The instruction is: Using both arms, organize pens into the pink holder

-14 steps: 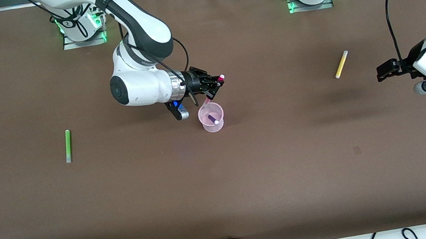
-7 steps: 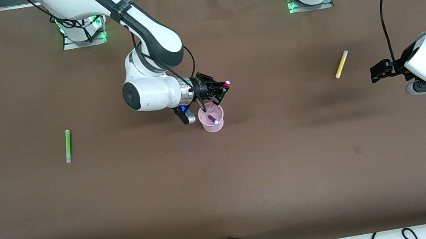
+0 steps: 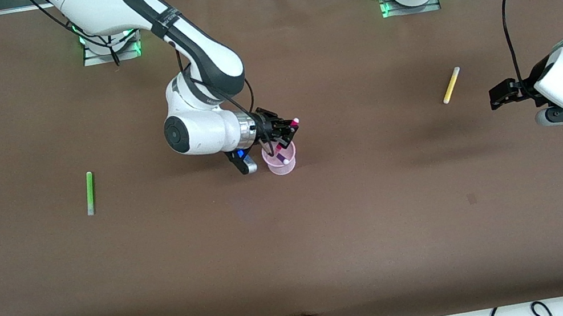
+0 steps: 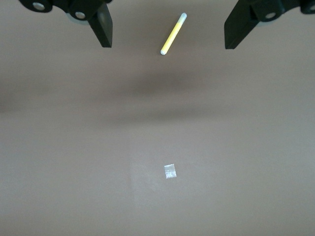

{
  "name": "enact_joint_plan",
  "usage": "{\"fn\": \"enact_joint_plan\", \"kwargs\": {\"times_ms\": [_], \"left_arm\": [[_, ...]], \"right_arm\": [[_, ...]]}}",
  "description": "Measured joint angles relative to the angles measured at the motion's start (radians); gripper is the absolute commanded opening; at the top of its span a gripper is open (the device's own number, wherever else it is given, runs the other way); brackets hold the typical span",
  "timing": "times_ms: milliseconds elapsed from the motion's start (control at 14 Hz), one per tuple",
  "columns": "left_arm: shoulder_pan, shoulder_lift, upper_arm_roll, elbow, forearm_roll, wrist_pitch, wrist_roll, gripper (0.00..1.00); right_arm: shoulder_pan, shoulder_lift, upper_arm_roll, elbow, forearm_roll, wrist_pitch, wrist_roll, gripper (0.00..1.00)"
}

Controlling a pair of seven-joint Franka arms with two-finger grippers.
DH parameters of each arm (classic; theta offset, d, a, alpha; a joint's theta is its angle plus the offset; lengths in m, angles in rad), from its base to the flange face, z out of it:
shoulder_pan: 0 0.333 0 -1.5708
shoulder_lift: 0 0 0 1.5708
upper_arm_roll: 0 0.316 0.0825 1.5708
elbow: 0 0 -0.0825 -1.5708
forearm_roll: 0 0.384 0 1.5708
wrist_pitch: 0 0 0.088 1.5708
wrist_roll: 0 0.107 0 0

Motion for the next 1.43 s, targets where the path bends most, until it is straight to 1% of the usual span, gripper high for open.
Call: {"fn": "enact_joint_plan", "kwargs": {"times_ms": [71, 143, 357, 429, 500, 643, 786, 857, 1000, 1286, 1357, 1429], "left_arm": [[0.0, 0.0, 0.0, 0.0, 0.0, 0.0, 0.0, 1.0], [0.0, 0.0, 0.0, 0.0, 0.0, 0.0, 0.0, 1.0], [0.0, 0.0, 0.0, 0.0, 0.0, 0.0, 0.0, 1.0], [0.0, 0.0, 0.0, 0.0, 0.0, 0.0, 0.0, 1.0], [0.0, 0.0, 0.0, 0.0, 0.0, 0.0, 0.0, 1.0], [0.0, 0.0, 0.0, -0.001, 0.0, 0.0, 0.0, 1.0], [0.0, 0.002, 0.0, -0.002, 0.0, 0.0, 0.0, 1.0], [0.0, 0.003, 0.0, -0.003, 0.0, 0.0, 0.0, 1.0], [0.0, 0.003, 0.0, -0.004, 0.0, 0.0, 0.0, 1.0], [-0.001, 0.003, 0.0, -0.006, 0.0, 0.0, 0.0, 1.0], [-0.001, 0.003, 0.0, -0.006, 0.0, 0.0, 0.0, 1.0], [-0.001, 0.003, 0.0, -0.007, 0.0, 0.001, 0.0, 1.0]], "right_arm": [[-0.005, 0.0, -0.002, 0.006, -0.009, -0.004, 0.0, 0.91], [-0.01, 0.001, -0.002, 0.015, -0.017, -0.011, 0.0, 1.0], [-0.017, 0.002, -0.003, 0.041, -0.034, -0.034, 0.0, 1.0], [-0.021, 0.002, -0.003, 0.051, -0.055, -0.052, -0.001, 1.0], [-0.027, 0.002, -0.003, 0.067, -0.094, -0.073, -0.001, 1.0], [-0.04, -0.007, -0.004, 0.105, -0.206, -0.12, -0.001, 1.0], [-0.046, -0.035, -0.028, 0.127, -0.317, -0.16, -0.005, 1.0], [-0.048, -0.056, -0.057, 0.131, -0.353, -0.193, -0.027, 1.0], [-0.052, -0.103, -0.142, 0.135, -0.396, -0.266, -0.17, 1.0], [-0.065, -0.228, -0.328, 0.134, -0.411, -0.446, -0.548, 1.0], [-0.066, -0.266, -0.364, 0.129, -0.418, -0.486, -0.621, 1.0], [-0.068, -0.309, -0.39, 0.12, -0.445, -0.526, -0.682, 1.0]]}}
